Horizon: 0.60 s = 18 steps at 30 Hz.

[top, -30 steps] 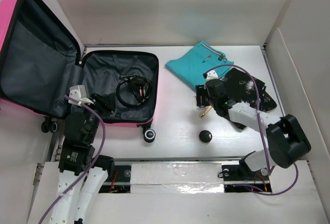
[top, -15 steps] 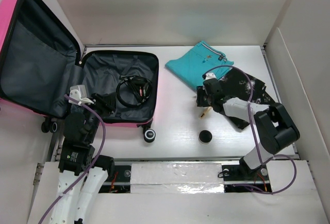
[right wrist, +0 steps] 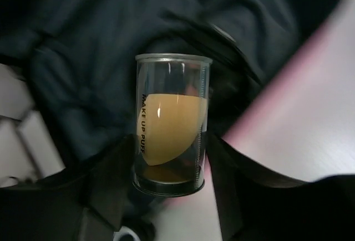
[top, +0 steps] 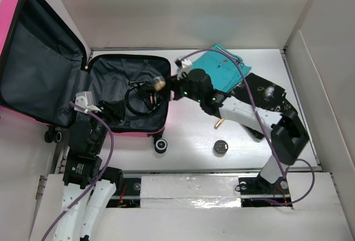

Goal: Pack the luggage

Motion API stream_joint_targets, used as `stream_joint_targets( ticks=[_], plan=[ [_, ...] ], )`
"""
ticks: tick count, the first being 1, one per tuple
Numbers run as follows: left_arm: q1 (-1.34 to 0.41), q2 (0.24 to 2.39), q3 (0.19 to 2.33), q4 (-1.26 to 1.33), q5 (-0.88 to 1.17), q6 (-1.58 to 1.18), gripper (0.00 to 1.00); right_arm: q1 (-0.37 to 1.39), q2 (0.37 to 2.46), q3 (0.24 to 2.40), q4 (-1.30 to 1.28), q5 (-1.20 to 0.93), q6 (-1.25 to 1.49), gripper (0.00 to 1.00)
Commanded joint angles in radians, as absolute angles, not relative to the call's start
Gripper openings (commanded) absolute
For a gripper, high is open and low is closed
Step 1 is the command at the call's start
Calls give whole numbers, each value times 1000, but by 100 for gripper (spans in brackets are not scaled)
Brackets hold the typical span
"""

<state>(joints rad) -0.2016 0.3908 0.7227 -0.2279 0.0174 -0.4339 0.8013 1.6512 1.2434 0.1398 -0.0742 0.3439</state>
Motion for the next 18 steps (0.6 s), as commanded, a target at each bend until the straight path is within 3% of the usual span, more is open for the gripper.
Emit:
stream_joint_targets(
  ticks=[1,2,4,9,12,13,16,18],
  plan=[
    [-206,388,738,-176,23,-422,39,828,1732,1435,366,-318,475,82],
    [-206,388,739,-179,21,-422,39,813,1742,1446,399,-342,507,89],
    [-206,382,739,-183,18,-422,39,789,1746,1424,439,-374,557,93],
    [-206,377,741,-183,23,-420,39,717,1640,1183,453,-325,522,95],
    [-206,376,741,-183,29,-420,39,684,1519,987,424,-230,483,77],
    [-206,377,741,-183,26,-420,39,670,1484,942,401,-130,473,55],
    [-206,376,741,-183,29,-420,39,637,1350,786,261,141,477,22],
    [-206,374,741,-183,28,-420,39,606,1273,688,181,231,503,21]
  ],
)
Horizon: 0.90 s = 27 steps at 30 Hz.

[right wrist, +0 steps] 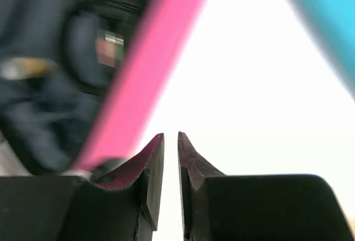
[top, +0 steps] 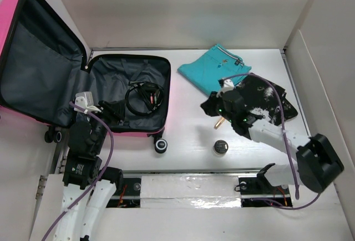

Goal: Pack the luggage

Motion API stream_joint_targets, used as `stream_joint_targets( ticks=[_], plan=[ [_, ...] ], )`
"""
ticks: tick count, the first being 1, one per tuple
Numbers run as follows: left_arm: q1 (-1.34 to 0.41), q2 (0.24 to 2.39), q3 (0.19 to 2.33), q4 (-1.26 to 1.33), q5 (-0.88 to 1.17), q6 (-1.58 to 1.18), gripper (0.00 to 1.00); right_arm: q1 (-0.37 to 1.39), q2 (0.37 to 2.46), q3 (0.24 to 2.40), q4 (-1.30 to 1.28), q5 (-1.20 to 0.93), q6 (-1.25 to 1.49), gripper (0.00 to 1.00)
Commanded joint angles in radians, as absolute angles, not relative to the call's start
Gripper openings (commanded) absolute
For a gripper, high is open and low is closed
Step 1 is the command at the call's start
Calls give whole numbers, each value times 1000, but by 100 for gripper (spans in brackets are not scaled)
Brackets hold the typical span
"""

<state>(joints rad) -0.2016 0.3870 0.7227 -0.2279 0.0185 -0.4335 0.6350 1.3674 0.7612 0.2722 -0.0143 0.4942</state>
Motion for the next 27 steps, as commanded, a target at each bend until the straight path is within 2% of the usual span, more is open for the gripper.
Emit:
stream_joint_targets(
  ticks=[1,3,4,7,9,16,24,27],
  plan=[
    [-206,376,741,-180,28,-422,39,568,1255,657,164,268,514,22],
    [-206,377,741,-179,31,-422,39,526,1214,606,126,276,555,31],
    [-206,379,739,-178,35,-422,39,511,1203,573,115,269,570,44],
    [-206,379,741,-176,34,-422,39,483,1163,520,100,250,647,62],
    [-206,380,741,-176,37,-422,39,469,1143,503,81,244,690,67],
    [-206,373,741,-173,43,-425,39,451,1156,497,49,264,721,68],
    [-215,348,741,-186,25,-426,39,485,1411,618,45,253,683,64],
    [-224,339,741,-190,18,-426,39,549,1468,678,14,319,681,59]
  ],
)
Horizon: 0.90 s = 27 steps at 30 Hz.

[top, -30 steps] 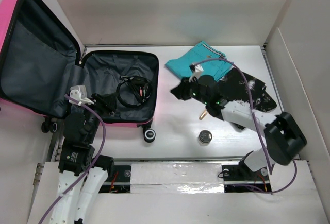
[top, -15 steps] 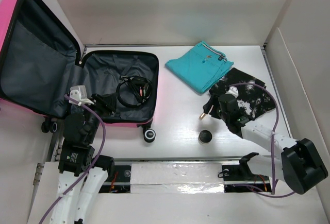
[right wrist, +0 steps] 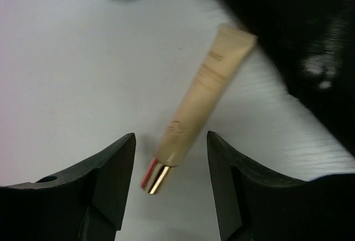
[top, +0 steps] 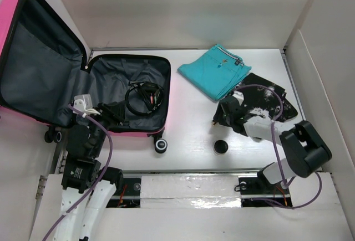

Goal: Pack the luggage

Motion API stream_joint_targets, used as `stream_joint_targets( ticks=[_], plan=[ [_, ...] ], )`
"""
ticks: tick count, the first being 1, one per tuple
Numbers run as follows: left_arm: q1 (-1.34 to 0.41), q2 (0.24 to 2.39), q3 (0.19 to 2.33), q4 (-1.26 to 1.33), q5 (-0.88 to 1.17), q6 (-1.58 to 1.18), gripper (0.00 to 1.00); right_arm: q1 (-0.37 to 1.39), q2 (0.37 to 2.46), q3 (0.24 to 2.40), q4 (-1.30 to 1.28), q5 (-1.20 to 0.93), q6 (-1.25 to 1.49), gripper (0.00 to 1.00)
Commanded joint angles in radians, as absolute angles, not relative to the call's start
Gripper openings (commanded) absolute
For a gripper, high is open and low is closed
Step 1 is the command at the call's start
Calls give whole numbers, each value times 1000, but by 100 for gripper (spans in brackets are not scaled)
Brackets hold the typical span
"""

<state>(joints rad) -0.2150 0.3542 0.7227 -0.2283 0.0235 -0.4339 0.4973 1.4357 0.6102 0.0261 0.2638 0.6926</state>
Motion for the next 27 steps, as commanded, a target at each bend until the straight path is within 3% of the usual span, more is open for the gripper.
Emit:
stream_joint_targets(
  ticks=[1,6,11,14,22,27],
  plan=[
    [-224,336,742,-192,14,-425,39,566,1511,716,3,360,680,56],
    [-233,328,747,-196,9,-423,39,662,1643,836,-138,481,635,46],
    [-242,322,750,-202,-28,-423,39,716,1753,931,-215,548,617,43],
    [-253,327,750,-202,-31,-422,39,744,1796,957,-224,552,633,33],
    [-262,327,749,-202,-28,-422,39,805,1642,946,-180,578,611,26],
    [-262,327,749,-196,-26,-425,39,853,1539,1040,-45,441,516,26]
  ],
)
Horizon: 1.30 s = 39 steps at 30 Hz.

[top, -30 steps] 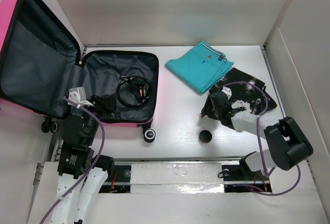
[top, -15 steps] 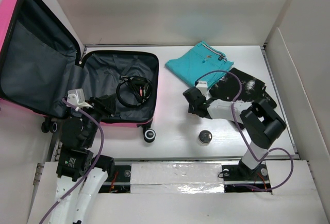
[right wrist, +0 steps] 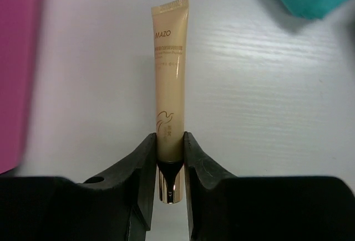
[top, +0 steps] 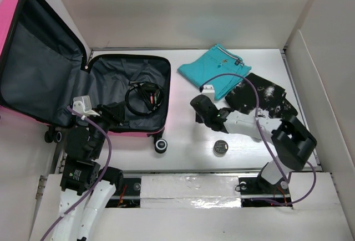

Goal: Pack the luggage

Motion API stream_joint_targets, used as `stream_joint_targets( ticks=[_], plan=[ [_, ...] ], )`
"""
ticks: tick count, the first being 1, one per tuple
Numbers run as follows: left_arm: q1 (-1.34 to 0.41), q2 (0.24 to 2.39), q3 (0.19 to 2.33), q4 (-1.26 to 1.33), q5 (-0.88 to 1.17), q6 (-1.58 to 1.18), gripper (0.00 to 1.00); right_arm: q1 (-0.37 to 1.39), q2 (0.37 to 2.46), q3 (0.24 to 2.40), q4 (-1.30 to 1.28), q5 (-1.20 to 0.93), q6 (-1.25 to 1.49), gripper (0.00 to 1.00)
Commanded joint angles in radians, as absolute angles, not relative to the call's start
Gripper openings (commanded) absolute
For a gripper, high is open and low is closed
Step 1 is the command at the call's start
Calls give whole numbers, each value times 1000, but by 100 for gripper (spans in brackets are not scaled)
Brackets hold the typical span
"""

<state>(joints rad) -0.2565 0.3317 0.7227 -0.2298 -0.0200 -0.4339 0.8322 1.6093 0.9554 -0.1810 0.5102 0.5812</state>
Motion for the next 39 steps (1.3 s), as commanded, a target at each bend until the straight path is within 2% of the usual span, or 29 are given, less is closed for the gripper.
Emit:
stream_joint_targets(
  ticks=[1,3,4,5,6,7,8,10,13,16,19,20,23,25,27,28,29,32,39],
  plan=[
    [-262,331,750,-196,-25,-425,39,864,1539,1080,-13,381,476,25],
    [-262,333,749,-193,-23,-425,39,864,1598,1261,69,200,465,24],
    [-262,333,747,-193,-25,-423,39,864,1671,1411,87,63,468,28],
    [-262,334,747,-195,-31,-423,39,864,1672,1413,87,-8,478,37],
    [-262,334,747,-196,-37,-422,39,864,1736,1527,112,-76,492,51],
    [-262,333,747,-199,-46,-422,39,864,1758,1558,139,-127,524,76],
    [-262,331,747,-205,-48,-422,39,864,1767,1568,173,-191,537,86],
    [-262,325,747,-207,-49,-422,39,864,1755,1518,271,-212,555,94],
    [-262,325,747,-204,-40,-423,39,822,1697,1366,313,-201,537,94],
    [-262,324,747,-199,-28,-422,39,792,1617,1235,327,-164,509,88],
    [-262,324,749,-202,-32,-420,39,778,1533,1059,302,-63,471,52],
    [-262,324,750,-202,-34,-420,39,778,1476,983,273,54,465,31],
    [-262,321,749,-203,-29,-422,39,778,1372,882,106,277,472,20],
    [-262,325,749,-201,-28,-422,39,769,1323,796,-42,343,526,21],
    [-262,328,749,-198,-23,-422,39,791,1243,753,-172,437,567,38],
    [-262,330,749,-196,-20,-422,39,802,1218,723,-210,460,601,51],
    [-262,328,747,-196,-17,-422,39,811,1194,712,-245,484,621,75],
    [-262,327,749,-193,-18,-422,39,839,1134,692,-388,503,701,96],
    [-262,314,750,-198,-29,-425,39,914,1072,634,-627,505,876,100]
  ],
)
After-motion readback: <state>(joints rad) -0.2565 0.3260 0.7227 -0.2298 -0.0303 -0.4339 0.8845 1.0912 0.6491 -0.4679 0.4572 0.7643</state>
